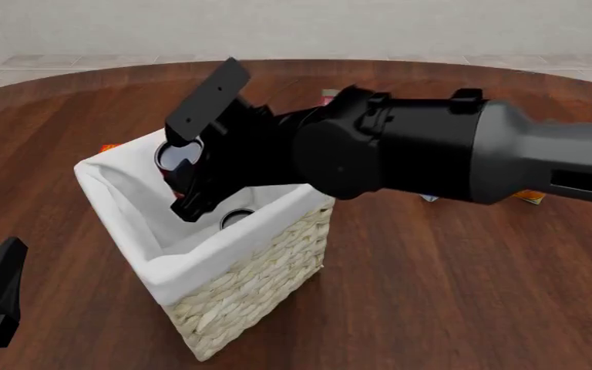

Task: Pick up the alphabet soup and the tomato sauce, and put them in the basket.

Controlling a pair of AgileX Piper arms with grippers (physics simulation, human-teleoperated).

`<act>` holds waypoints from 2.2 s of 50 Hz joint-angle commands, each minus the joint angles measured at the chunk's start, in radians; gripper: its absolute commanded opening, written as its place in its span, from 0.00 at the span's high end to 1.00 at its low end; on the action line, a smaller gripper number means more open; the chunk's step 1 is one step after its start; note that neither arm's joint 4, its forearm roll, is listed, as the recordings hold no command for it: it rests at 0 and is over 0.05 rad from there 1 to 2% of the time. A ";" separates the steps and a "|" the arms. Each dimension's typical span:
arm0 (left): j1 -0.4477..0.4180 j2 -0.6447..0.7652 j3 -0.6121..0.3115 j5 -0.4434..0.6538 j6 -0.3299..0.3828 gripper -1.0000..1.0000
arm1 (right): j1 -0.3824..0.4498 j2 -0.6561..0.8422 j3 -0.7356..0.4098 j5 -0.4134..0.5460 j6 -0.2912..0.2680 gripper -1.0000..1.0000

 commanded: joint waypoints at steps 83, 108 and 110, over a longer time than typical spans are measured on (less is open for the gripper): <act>0.000 0.000 0.000 0.000 0.000 0.00 | 0.007 -0.016 -0.052 0.046 -0.029 0.00; 0.000 0.000 0.000 0.000 0.000 0.00 | -0.004 -0.057 -0.038 0.043 -0.038 0.00; 0.000 0.000 0.000 0.000 0.000 0.00 | -0.006 -0.059 -0.035 0.042 -0.039 0.00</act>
